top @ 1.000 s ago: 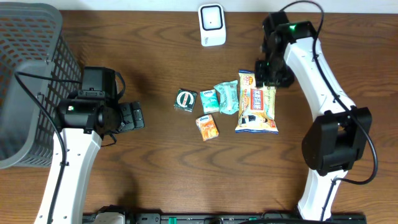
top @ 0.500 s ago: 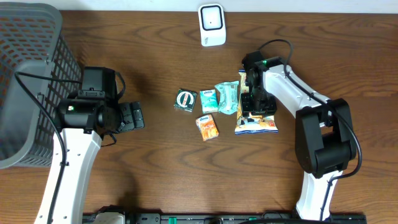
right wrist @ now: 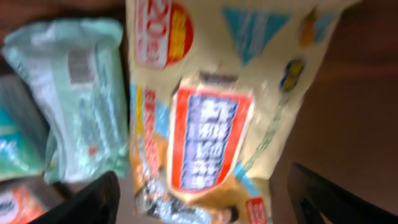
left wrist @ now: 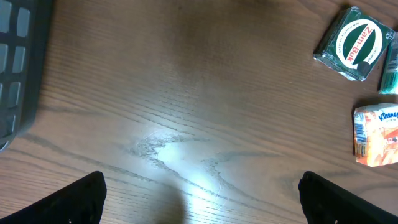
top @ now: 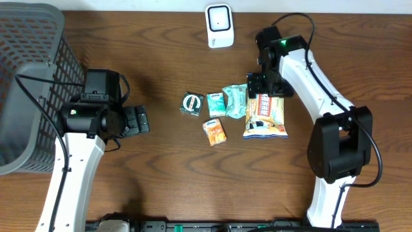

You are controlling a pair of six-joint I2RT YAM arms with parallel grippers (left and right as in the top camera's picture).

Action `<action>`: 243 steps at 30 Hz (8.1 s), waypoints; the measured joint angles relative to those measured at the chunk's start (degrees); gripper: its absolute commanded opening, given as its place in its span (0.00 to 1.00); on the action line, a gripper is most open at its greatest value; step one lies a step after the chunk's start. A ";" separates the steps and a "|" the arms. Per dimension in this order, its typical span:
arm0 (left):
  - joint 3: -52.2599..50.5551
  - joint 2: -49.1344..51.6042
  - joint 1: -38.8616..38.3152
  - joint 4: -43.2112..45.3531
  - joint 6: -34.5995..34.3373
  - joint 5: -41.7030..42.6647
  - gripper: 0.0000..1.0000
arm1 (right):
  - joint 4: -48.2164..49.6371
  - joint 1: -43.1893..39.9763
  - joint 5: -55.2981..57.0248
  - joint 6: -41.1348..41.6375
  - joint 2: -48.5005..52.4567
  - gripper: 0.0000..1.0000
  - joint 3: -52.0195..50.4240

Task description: Scan the item barcode

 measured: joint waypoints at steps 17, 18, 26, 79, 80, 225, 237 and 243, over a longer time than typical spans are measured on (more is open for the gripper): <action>0.00 0.00 0.00 0.04 0.00 0.00 0.98 | 16.37 -1.60 4.00 -0.11 8.13 0.99 -4.07; 0.00 0.00 0.00 -0.02 0.00 0.00 0.98 | 15.43 -1.95 4.26 -0.04 8.13 0.99 -3.72; 0.00 0.00 0.00 -0.04 0.00 0.02 0.97 | -3.65 -3.32 5.20 0.09 8.48 0.99 10.93; 0.00 0.04 0.00 0.00 -0.02 0.00 0.98 | -14.95 1.25 -9.31 -11.82 7.85 0.17 4.55; 0.00 0.04 0.00 0.00 0.00 0.00 0.98 | -13.90 1.84 -9.35 -11.80 7.85 0.17 3.37; 0.00 0.07 0.00 0.00 0.00 0.00 0.98 | 17.77 -18.97 -38.69 -22.80 4.35 0.49 -15.69; 0.00 0.07 0.00 0.00 0.00 0.00 0.98 | 15.76 -18.91 -41.64 -21.03 5.22 0.01 -16.90; 0.00 0.07 0.00 0.00 0.00 0.00 0.98 | 9.60 -18.88 -39.47 -20.26 5.27 0.01 -12.79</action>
